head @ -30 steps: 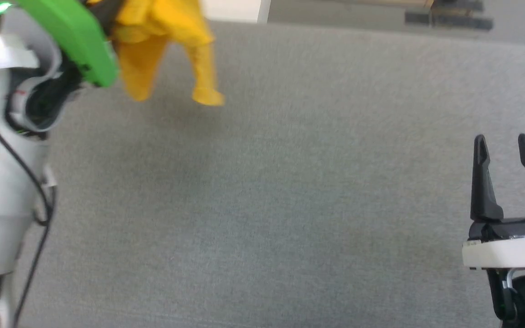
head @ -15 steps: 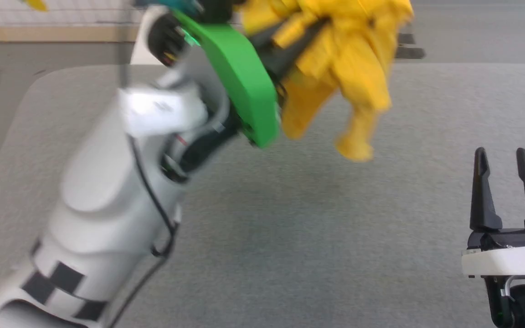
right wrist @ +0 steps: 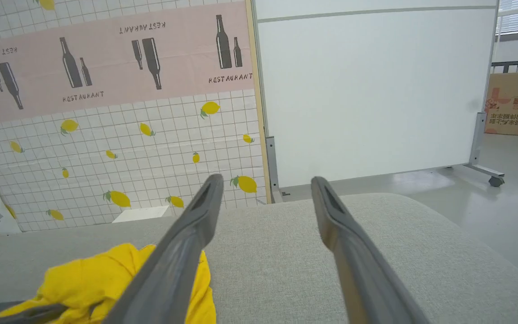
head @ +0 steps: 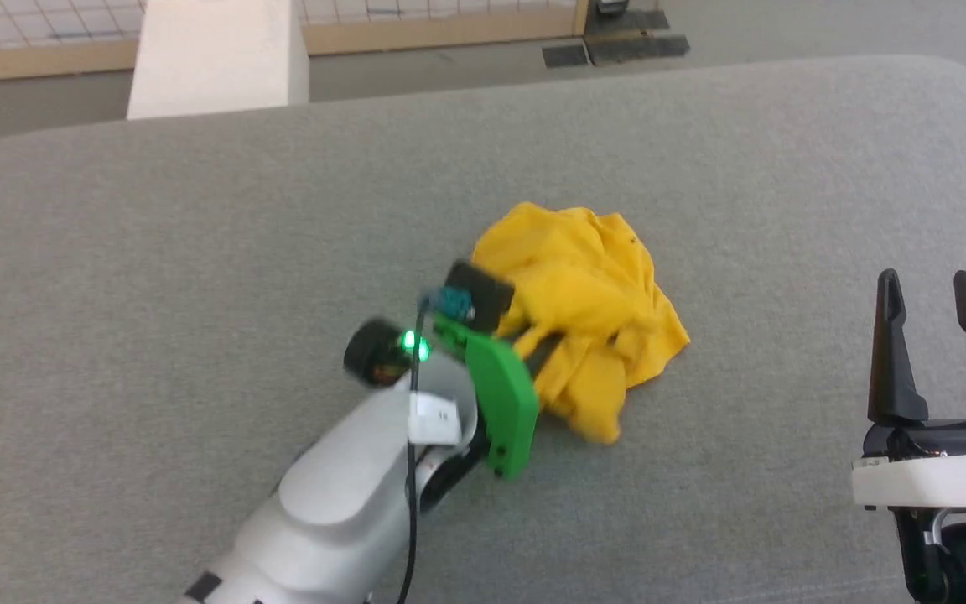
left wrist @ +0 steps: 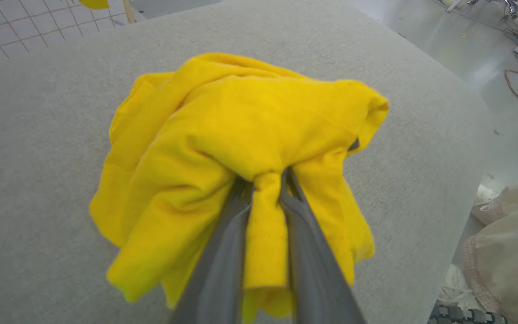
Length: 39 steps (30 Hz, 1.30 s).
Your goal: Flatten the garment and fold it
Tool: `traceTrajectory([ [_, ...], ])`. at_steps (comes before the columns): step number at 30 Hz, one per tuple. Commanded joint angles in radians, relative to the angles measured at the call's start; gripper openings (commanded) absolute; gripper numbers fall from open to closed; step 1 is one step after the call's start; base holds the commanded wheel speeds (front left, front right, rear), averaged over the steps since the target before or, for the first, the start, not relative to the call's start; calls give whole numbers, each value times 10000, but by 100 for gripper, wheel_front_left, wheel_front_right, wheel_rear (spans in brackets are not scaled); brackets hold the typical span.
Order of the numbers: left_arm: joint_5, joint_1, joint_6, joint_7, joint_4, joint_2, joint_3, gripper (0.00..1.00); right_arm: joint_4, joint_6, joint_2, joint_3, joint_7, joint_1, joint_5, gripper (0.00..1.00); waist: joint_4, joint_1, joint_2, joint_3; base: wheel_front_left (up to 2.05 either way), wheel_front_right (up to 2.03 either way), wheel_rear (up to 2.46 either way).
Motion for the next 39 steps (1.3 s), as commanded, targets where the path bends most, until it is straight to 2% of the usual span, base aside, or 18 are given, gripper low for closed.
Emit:
traceTrajectory([
  [1, 101, 213, 67, 26, 523, -72, -86, 0, 4, -15, 5, 9, -75, -141, 104, 100, -191, 1, -1, 332, 0, 0, 0],
  [7, 0, 220, 266, -91, 1950, -348, -101, 1, 92, -15, 5, -64, -105, -241, 111, 100, -16, 1, -1, 450, 0, 0, 0],
  [8, -23, 158, 291, -187, 2044, -388, -56, 44, 103, -15, 5, -76, -97, -244, 106, 100, 42, 1, -1, 441, 0, 0, 0],
  [9, -35, 65, 299, -288, 2136, -437, -28, 100, 116, -15, 5, -102, -90, -240, 96, 100, 137, 1, -1, 406, 0, 0, 0],
  [16, 13, -444, 190, -1182, 1817, -485, 135, 100, 117, -15, 5, -151, -16, -152, 72, 100, 749, 1, -1, -62, 0, 0, 0],
  [19, 111, -249, 504, -1946, 843, -57, 448, 100, 80, -15, 5, -189, 58, -1, 94, 100, 1020, 1, -1, -366, 0, 0, 0],
  [23, 275, 616, 1360, -2860, -555, 712, 958, 100, -5, -15, 5, -237, 137, 203, 128, 100, 1210, 1, -1, -495, 0, 0, 0],
  [27, 494, 2148, 2382, -3799, -2232, 1569, 1606, 100, -59, -15, 5, -182, 225, 401, 205, 100, 1293, 1, -1, -475, 0, 0, 0],
  [30, 577, 3435, 2906, -4067, -3477, 1832, 2330, 100, -27, -15, 5, -184, 256, 534, 222, 100, 1360, 1, -1, -417, 0, 0, 0],
  [32, 1028, 4313, 3122, -4096, -4431, 1887, 2992, 100, 41, -15, 5, -177, 266, 640, 255, 100, 1411, 1, -1, -377, 0, 0, 0],
  [34, 1563, 5303, 3249, -4100, -5274, 1704, 3689, 100, 142, -15, 5, -157, 262, 745, 281, 100, 1440, 1, -1, -360, 0, 0, 0],
  [39, 2706, 7345, 2971, -4104, -6331, 947, 4814, 100, 507, -15, 5, -213, 217, 1044, 351, 100, 1587, 1, -1, -469, 0, 0, 0],
])
